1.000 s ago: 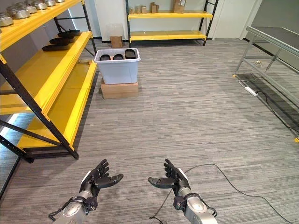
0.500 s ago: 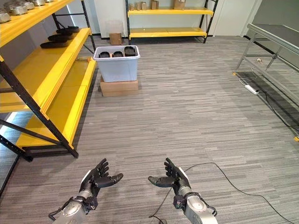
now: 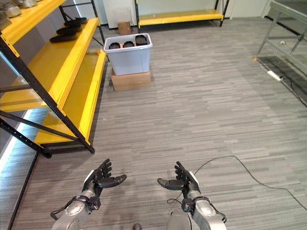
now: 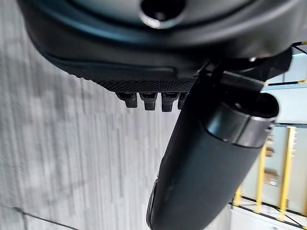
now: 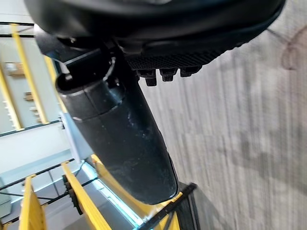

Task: Move parts from the plastic box to the shelf.

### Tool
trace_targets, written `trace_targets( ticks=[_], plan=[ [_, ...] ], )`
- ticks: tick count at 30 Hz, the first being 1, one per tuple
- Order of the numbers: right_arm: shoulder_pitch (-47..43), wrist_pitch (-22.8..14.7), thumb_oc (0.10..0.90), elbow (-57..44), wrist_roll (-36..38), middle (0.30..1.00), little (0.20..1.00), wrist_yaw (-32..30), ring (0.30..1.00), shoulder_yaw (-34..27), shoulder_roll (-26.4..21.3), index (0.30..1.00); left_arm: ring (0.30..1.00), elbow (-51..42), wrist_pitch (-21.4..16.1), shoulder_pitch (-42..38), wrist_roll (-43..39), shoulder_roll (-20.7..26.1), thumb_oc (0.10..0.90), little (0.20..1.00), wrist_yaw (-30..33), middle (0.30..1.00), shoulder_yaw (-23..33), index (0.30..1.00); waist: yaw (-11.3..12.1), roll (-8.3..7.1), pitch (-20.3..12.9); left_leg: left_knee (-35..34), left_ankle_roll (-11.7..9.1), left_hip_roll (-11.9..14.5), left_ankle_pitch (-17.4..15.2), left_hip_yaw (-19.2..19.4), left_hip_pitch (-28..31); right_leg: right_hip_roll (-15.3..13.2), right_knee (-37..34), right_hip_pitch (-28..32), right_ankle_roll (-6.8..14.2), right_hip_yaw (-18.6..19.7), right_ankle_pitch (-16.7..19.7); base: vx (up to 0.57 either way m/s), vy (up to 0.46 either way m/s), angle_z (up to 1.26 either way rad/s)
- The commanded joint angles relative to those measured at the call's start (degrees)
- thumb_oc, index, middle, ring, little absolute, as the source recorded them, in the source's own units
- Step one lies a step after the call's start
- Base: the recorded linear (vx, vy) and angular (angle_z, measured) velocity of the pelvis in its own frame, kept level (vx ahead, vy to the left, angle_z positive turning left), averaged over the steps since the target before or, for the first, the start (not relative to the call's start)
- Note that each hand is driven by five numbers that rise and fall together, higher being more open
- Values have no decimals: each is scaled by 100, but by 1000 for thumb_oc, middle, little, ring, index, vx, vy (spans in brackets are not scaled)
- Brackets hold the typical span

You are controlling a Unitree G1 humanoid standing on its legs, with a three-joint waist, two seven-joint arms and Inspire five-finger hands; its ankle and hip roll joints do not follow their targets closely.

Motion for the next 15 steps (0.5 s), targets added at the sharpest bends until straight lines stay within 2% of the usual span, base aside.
trace_targets(
  ticks=[1,2,4,5,7,10,11,12,13,14,15],
  plan=[
    [-483,-431,900,-320,161,1000,1000,-44,1000,-234,28,1000,1000,-565,-414,-419,163,99,900,1000,-54,1000,244,1000,-109,-250,-52,-432,-339,-66,-765,-385,1234,-79,-1664,-11,371,-226,931,223,-63,8],
    [-485,-432,900,-317,160,1000,1000,-44,1000,-235,25,1000,1000,-563,-415,-421,163,94,900,1000,-54,1000,243,1000,-115,-208,-34,-437,-347,-19,-785,-390,1266,-37,-1746,66,368,-267,964,302,-96,11],
    [-448,-405,900,-429,73,1000,1000,-58,1000,-303,6,1000,1000,-539,-422,-385,216,75,900,1000,-69,1000,283,1000,-184,-235,-80,-430,-520,90,-968,-407,1560,-24,-2165,44,474,-424,1131,392,-141,28],
    [-373,-404,900,-499,56,1000,1000,-28,1000,-348,-35,1000,1000,-541,-423,-364,220,58,900,1000,-100,1000,283,1000,-208,-266,-137,-403,-560,108,-1020,-432,1684,-18,-2132,70,484,-488,1189,396,-164,34],
    [-238,-383,900,-496,96,1000,1000,7,1000,-371,-54,1000,1000,-502,-429,-307,195,14,900,1000,-142,1000,253,1000,-288,-290,-297,-385,-621,219,-1109,-542,1869,137,-2109,221,358,-341,1210,353,-151,47],
    [-234,-383,900,-497,96,1000,1000,7,1000,-371,-57,1000,1000,-502,-430,-304,195,12,900,1000,-142,1000,252,1000,-283,-273,-291,-385,-624,237,-1119,-535,1883,156,-2114,236,356,-347,1208,233,-125,64],
    [-125,-395,900,-520,176,1000,1000,80,1000,-365,-195,1000,1000,-523,-444,-238,69,-79,900,1000,-163,1000,166,1000,-408,-107,-487,66,-904,631,-640,-665,1883,603,-1738,294,94,-210,972,526,-307,33],
    [-122,-395,900,-522,177,1000,1000,80,1000,-365,-198,1000,1000,-523,-444,-234,70,-82,900,1000,-163,1000,165,1000,-422,-109,-510,60,-906,628,-630,-681,1859,591,-1727,270,91,-220,966,643,-380,17],
    [-122,-420,900,-526,209,1000,1000,112,1000,-362,-235,1000,1000,-556,-457,-222,21,-101,900,1000,-161,1000,155,1000,-411,-45,-520,315,-1031,745,-284,-694,1807,716,-1576,281,-10,-259,840,285,-204,13],
    [-138,-427,900,-482,232,1000,1000,119,1000,-349,-273,1000,1000,-563,-470,-228,-36,-113,900,1000,-161,1000,138,1000,-407,-45,-537,826,-1164,764,378,-764,1605,824,-1457,401,-176,-313,613,391,-281,9],
    [-108,-436,900,-445,233,1000,1000,131,1000,-346,-301,1000,1000,-544,-479,-255,-67,-98,900,1000,-160,1000,117,1000,-399,-46,-533,1225,-1278,824,795,-797,1444,943,-1483,543,-293,-239,521,379,-305,-18]
  ],
)
